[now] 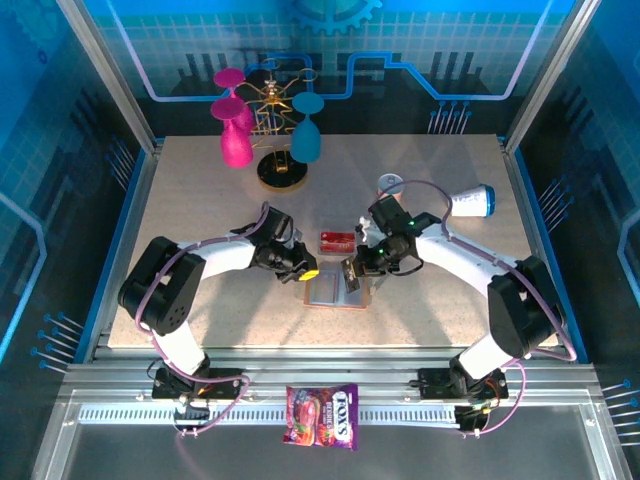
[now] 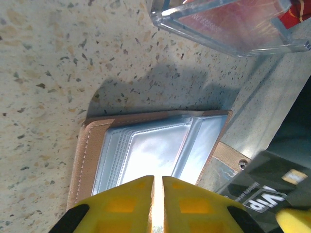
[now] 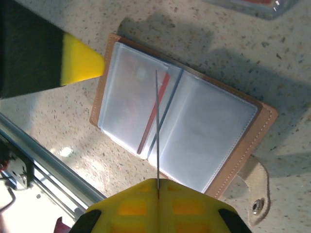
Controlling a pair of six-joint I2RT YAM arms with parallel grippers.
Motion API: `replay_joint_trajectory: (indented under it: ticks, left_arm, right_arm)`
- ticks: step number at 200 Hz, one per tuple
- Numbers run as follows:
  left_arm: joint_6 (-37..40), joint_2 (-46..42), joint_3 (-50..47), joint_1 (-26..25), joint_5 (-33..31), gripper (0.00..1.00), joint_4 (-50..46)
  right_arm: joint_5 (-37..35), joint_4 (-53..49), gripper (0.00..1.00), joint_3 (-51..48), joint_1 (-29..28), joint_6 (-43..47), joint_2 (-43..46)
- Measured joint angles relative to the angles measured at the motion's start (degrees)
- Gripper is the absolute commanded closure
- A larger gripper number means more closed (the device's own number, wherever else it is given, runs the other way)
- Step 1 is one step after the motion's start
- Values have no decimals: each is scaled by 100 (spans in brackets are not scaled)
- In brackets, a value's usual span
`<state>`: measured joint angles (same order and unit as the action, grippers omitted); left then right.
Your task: Take the credit cards out of the card holder
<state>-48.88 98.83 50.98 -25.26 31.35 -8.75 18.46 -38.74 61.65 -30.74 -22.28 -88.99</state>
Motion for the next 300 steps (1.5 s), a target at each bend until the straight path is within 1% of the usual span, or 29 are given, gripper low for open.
replay_joint_trajectory:
  ticks: [47,69,100,142,180,217,300]
  left_arm:
    - [0,-164,-26,66,-4,87,-11]
    - [-2,-260,-85,103,-17,87,-15]
    - [-2,-348,-155,111,-68,87,-35]
    - [-4,-503,-258,120,-116,87,-42]
    - [-24,-638,-389,142,-175,87,-31]
    - [-28,-723,-498,149,-219,86,-42]
    - [-63,-870,-590,208,-328,87,-44]
  right_arm:
    - [-734,-695,98,741,-426,1989,-66]
    - [-1132,-1128,98,1093,-610,2848,-260]
    - [-1504,-1670,99,1635,-686,3742,-581]
    - [-1641,-2129,100,2039,-787,4819,-719]
    - [-1838,-2404,100,2625,-793,5545,-975]
    - [-2009,-2721,100,3550,-752,6061,-1539]
    - [-2087,-3423,100,5364,-391,6612,-2664]
